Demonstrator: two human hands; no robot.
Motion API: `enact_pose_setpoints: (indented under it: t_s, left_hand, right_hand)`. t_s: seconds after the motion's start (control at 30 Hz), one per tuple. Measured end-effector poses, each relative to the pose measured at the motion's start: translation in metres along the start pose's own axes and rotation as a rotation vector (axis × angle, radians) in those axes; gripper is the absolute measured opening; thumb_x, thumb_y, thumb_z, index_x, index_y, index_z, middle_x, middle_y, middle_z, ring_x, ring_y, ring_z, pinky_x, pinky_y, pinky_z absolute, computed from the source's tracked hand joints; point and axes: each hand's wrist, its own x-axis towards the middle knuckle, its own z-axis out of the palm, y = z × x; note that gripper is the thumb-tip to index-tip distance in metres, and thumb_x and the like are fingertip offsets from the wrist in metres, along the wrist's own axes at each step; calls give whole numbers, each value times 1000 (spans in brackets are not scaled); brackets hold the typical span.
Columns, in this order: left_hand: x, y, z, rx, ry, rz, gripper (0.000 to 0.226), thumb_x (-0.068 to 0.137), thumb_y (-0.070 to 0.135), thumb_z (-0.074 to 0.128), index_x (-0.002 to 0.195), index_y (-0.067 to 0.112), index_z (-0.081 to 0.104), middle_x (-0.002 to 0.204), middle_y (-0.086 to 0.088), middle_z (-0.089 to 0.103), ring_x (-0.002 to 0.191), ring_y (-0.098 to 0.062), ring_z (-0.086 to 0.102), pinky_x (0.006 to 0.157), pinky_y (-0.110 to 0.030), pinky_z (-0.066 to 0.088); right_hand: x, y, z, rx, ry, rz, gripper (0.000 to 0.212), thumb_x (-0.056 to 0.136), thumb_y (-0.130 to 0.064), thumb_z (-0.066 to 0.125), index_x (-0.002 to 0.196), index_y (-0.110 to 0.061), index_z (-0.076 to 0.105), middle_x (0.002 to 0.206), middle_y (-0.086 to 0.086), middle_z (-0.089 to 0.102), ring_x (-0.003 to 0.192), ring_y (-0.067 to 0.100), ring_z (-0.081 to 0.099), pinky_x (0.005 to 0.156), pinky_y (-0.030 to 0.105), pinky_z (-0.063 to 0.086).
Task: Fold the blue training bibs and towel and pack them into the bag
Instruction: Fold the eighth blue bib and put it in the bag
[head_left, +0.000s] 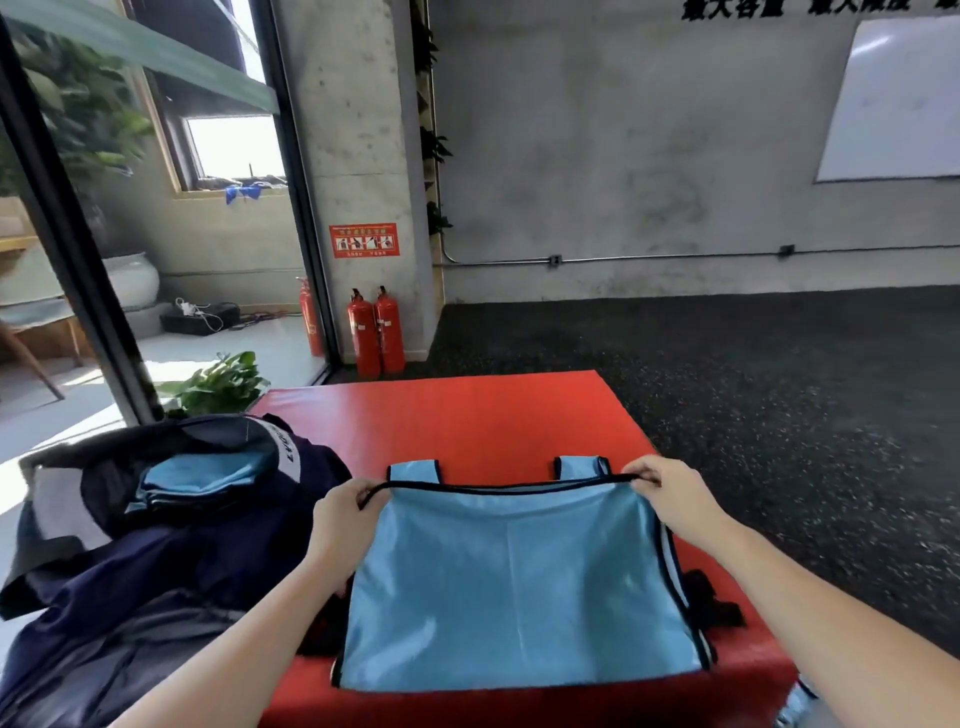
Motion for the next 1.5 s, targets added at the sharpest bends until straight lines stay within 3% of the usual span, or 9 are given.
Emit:
enact_pose_setpoints:
  t_s: [0.27,0.43,0.6,0.73,0.9,1.07,1.2,1.33,1.5]
  left_hand:
    - [33,-58,53,188,-88,-47,10,95,16,64,100,19,73,78,12,64,70,-4,55,62,-10,37]
    - [42,-74,63,330,-152,-73,9,95,24,65,89,20,71,73,8,63,67,-11,53,60,-25,34]
    - [37,-69,57,354,-194,-27,13,95,24,65,84,19,70,70,10,63,64,-5,54,54,-16,33]
    - [31,-62,47,321,-231,-49,14,95,23,65,83,20,72,65,6,65,62,-15,58,55,-19,41]
    - [46,-42,28,199,-198,-88,11,93,25,67,85,20,73,70,2,69,69,-18,61,65,-29,46]
    - [81,-26,39,93,-32,-107,9,93,24,67,93,18,73,82,5,71,83,-20,64,74,-30,42]
    - [93,-40,65,153,-122,-187,21,92,25,69,110,15,72,92,-1,70,86,-18,60,74,-27,42]
    - [93,-56,77,252,-232,-189,34,90,22,71,123,14,67,108,-3,68,93,-14,53,82,-22,37]
    - [89,-60,72,295,-215,-171,27,90,24,70,115,15,70,98,3,68,88,-13,57,79,-23,39]
  right_hand:
    - [30,49,56,30,-10,55,13,90,-14,73,91,-27,73,89,-11,72,88,5,66,78,19,45]
    - [41,57,62,-77,-86,83,5,88,-26,77,85,-26,74,85,-14,72,85,2,65,69,12,42]
    - [32,55,55,-128,-147,119,8,89,-33,76,82,-30,75,81,-13,73,83,7,68,75,29,54]
    - [23,50,46,-49,-168,116,7,88,-30,77,81,-30,77,81,-14,74,84,4,68,72,21,50]
    - [37,36,30,143,-54,82,4,85,-29,80,89,-28,79,87,-14,76,87,3,68,81,21,50]
    - [71,29,40,201,113,76,9,89,-22,76,98,-21,77,91,-8,74,84,5,65,73,11,45]
    - [92,46,64,56,35,159,20,88,-21,77,107,-19,73,96,-5,71,93,12,65,86,23,48]
    - [100,60,72,-67,-51,207,22,86,-27,79,106,-21,72,94,-4,66,93,14,61,81,23,40]
    - [94,62,65,-81,-101,178,14,85,-29,80,96,-22,76,93,-6,72,91,11,64,82,24,42]
